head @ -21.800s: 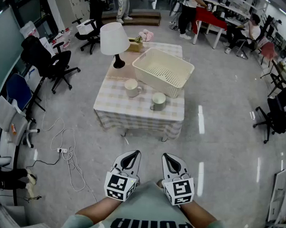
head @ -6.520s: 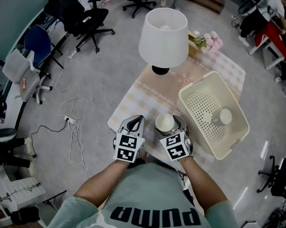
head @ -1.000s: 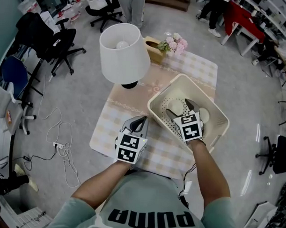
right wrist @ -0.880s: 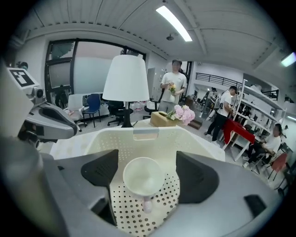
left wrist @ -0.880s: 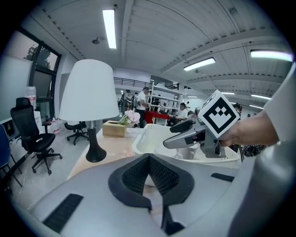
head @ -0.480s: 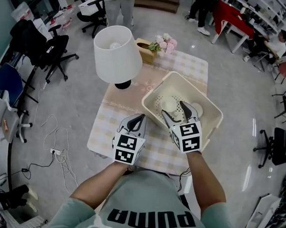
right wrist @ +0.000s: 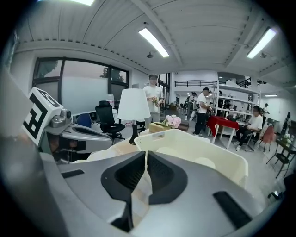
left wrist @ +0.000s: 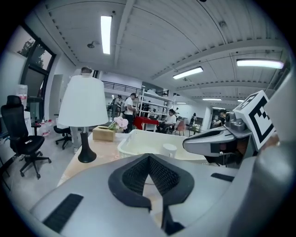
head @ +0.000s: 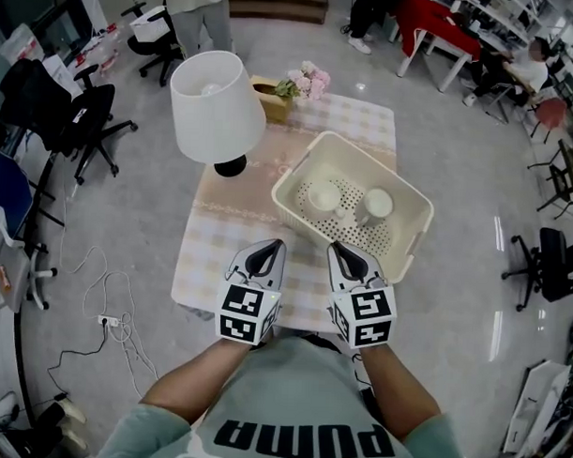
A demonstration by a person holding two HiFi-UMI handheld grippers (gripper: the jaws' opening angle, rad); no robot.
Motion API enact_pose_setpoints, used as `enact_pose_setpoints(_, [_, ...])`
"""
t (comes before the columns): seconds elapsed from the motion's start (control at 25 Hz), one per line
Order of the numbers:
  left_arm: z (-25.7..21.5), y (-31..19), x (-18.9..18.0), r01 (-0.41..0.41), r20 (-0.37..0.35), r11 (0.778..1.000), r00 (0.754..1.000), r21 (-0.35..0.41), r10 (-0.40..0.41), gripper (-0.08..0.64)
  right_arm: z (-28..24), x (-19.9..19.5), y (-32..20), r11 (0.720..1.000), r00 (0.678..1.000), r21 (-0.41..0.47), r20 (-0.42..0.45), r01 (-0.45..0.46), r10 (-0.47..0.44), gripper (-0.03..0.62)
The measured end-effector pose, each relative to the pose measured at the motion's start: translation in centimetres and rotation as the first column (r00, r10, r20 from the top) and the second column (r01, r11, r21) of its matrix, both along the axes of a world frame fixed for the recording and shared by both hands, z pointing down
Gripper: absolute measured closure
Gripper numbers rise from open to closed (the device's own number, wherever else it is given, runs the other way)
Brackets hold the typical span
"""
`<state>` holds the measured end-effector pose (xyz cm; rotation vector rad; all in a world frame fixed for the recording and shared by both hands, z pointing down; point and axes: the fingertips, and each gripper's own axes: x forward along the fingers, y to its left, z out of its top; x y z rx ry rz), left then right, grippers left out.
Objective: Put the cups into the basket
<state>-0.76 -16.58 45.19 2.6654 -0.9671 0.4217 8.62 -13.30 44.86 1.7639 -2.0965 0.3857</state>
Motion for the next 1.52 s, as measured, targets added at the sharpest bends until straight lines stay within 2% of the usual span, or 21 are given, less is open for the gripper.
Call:
enact_pose_setpoints(0.44, [-1.1,5.4,0.1,-0.137,-0.041,0.990,0.990,0.040,0.139,0.558,0.1,-2.3,5.9,0.997,0.996,0.003,-0.031,-0.079,0.079,0.575])
enact_pose_setpoints(0.68, [-1.1,7.8,0.6,-0.150,-0.025,0.987,0.988,0.056,0.152,0.558,-0.1,-1.8,8.5,0.997,0.997,0.022,-0.032,-0.075,0.075,0.577])
enact_pose_setpoints(0.88, [-1.4,9.7,1.7,-0.110,0.000,0.992,0.994,0.069,0.110,0.559,-1.0,-0.4,10.3,0.999,0.999,0.044,-0.031,-0.030,0.031,0.577])
enact_pose_setpoints(1.12, [-2.2,12.7,2.6,-0.014,0.022,0.997,1.000,0.078,0.012,0.560,-1.3,0.7,13.3,0.997,0.998,0.049,0.020,0.053,-0.054,0.577])
enact_pose_setpoints(1.32, [-1.8,15.2,2.7,0.085,0.049,0.994,0.995,0.069,-0.089,0.558,-0.7,1.5,15.4,0.990,0.990,0.047,0.054,0.130,-0.132,0.577])
enact_pose_setpoints(1.52, [0.1,18.0,2.4,0.135,0.097,0.989,0.985,0.060,-0.140,0.559,0.9,1.6,17.7,0.980,0.979,0.039,0.053,0.195,-0.196,0.577])
